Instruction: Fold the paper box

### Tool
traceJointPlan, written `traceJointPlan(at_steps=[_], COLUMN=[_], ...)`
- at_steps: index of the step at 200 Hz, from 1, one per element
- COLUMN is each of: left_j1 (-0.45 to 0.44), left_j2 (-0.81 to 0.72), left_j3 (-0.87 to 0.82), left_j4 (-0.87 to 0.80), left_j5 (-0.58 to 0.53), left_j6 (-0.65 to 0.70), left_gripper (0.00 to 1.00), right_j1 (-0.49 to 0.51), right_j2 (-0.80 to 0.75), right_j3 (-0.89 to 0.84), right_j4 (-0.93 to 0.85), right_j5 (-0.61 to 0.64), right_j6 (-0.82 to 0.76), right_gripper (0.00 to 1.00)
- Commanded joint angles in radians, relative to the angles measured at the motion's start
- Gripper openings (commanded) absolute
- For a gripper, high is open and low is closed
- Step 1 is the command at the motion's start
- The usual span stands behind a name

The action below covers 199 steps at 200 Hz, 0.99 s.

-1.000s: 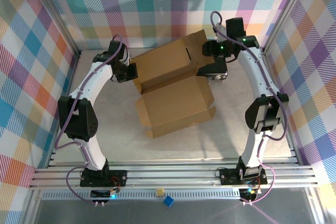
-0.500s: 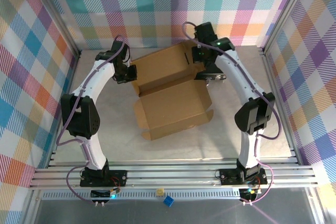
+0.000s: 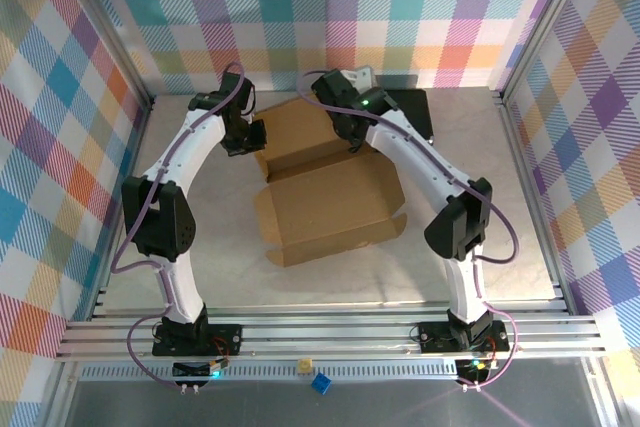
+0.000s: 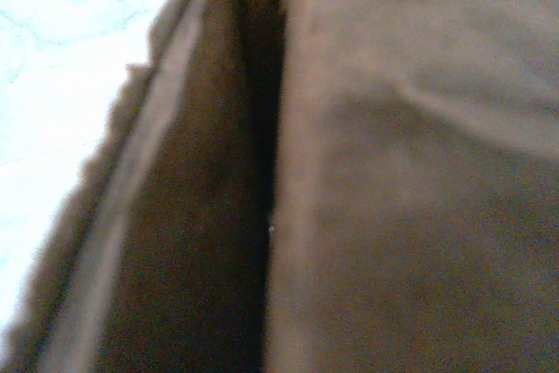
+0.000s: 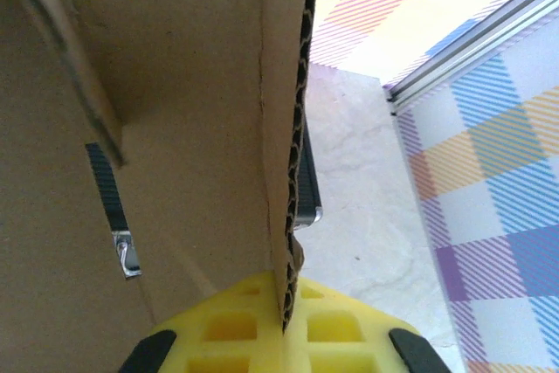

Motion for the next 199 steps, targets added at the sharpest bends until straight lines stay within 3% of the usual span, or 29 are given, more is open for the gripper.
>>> traceJointPlan(at_steps=[1,32,54,64,85,105,113,130,144,173,199], left_j1=[0.000,-0.002,0.000,0.004,0.025,0.055,0.063,0.068,0.070,0.073,0.078], left_j2=[0.020,0.016,0.016,0.013,0.003,-0.001,0.002,0.018,0.033,0.047,0.044], left_j3=[0.027,0.024,0.022,0.018,0.002,-0.006,-0.003,0.015,0.028,0.036,0.034], left_j4=[-0.042,-0.048,-0.062,-0.062,-0.040,0.004,0.021,0.038,0.041,0.042,0.044], left_j5=[-0.006,-0.004,-0.007,-0.007,0.011,0.099,0.133,0.178,0.205,0.237,0.260], left_j6=[-0.032,-0.030,-0.017,-0.008,0.016,0.045,0.055,0.086,0.106,0.146,0.183], left_gripper=[0.00,0.00,0.00,0.00,0.00,0.00,0.00,0.00,0.00,0.00,0.00], right_j1=[0.029,0.042,0.041,0.038,0.010,-0.081,-0.144,-0.298,-0.414,-0.625,-0.757], right_j2=[0.047,0.076,0.044,0.014,-0.081,-0.169,-0.201,-0.262,-0.291,-0.271,-0.149], right_j3=[0.089,0.147,0.144,0.141,0.115,0.118,0.117,0.102,0.084,0.017,0.024], right_j4=[-0.066,-0.105,-0.075,-0.047,0.022,0.032,0.042,0.118,0.210,0.375,0.406], right_j5=[0.156,0.146,0.056,-0.014,-0.309,-0.783,-1.025,-1.486,-1.722,-1.907,-2.037], right_j6=[0.006,0.021,-0.016,-0.049,-0.143,-0.166,-0.161,-0.085,0.010,0.201,0.303], right_gripper=[0.00,0.00,0.00,0.08,0.42,0.68,0.75,0.78,0.79,0.76,0.56])
